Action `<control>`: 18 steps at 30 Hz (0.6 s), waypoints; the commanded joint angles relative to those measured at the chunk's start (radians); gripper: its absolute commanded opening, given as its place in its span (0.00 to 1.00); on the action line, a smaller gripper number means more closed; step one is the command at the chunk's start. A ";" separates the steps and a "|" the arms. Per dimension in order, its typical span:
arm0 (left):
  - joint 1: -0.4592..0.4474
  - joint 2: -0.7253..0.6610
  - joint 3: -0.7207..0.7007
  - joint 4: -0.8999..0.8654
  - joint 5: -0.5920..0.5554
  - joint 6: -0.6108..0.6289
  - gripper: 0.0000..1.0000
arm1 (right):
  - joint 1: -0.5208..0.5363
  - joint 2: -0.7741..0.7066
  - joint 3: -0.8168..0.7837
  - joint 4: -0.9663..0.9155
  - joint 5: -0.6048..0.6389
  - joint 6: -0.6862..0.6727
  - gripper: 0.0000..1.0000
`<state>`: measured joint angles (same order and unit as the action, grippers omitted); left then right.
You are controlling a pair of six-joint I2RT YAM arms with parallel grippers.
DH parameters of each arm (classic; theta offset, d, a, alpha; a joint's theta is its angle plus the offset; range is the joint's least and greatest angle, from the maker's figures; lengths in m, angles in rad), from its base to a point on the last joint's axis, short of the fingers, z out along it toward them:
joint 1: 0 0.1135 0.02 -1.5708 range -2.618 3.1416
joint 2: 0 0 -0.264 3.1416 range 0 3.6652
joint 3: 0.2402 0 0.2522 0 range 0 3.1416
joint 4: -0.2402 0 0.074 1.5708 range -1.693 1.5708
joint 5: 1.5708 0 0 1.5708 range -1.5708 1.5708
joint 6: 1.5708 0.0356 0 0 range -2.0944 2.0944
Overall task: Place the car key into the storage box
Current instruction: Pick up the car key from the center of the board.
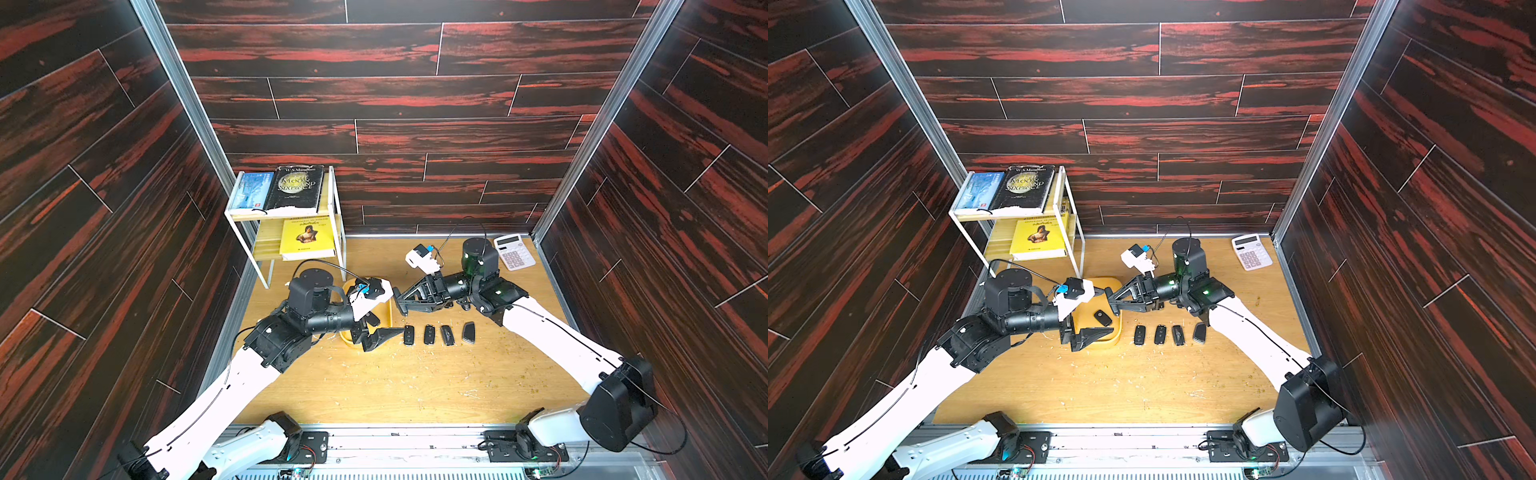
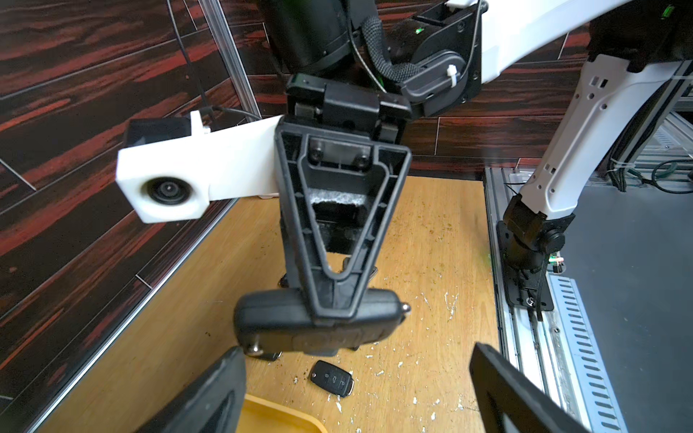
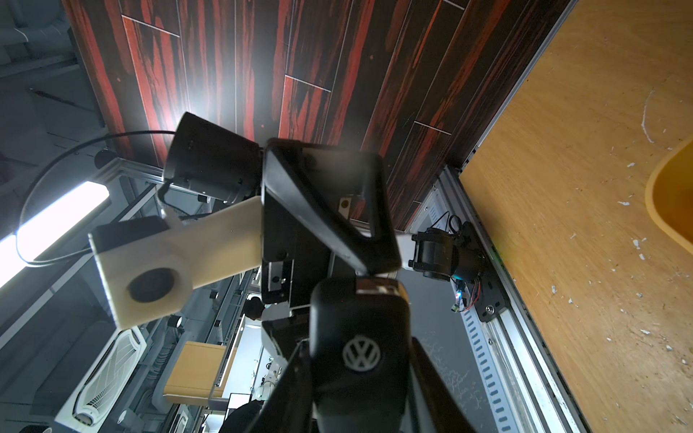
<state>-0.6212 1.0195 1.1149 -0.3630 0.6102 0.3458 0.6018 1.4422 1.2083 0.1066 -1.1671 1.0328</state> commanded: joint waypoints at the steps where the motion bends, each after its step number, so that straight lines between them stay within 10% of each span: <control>1: -0.005 -0.006 -0.019 0.025 -0.002 0.028 0.97 | 0.022 -0.006 0.013 0.044 -0.006 0.023 0.36; 18: -0.005 -0.016 -0.056 0.109 -0.095 0.050 0.97 | 0.044 -0.002 -0.003 0.053 0.015 0.028 0.36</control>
<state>-0.6231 1.0191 1.0695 -0.2909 0.5350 0.3935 0.6334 1.4422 1.2083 0.1356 -1.1584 1.0618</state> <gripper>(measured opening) 0.967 0.375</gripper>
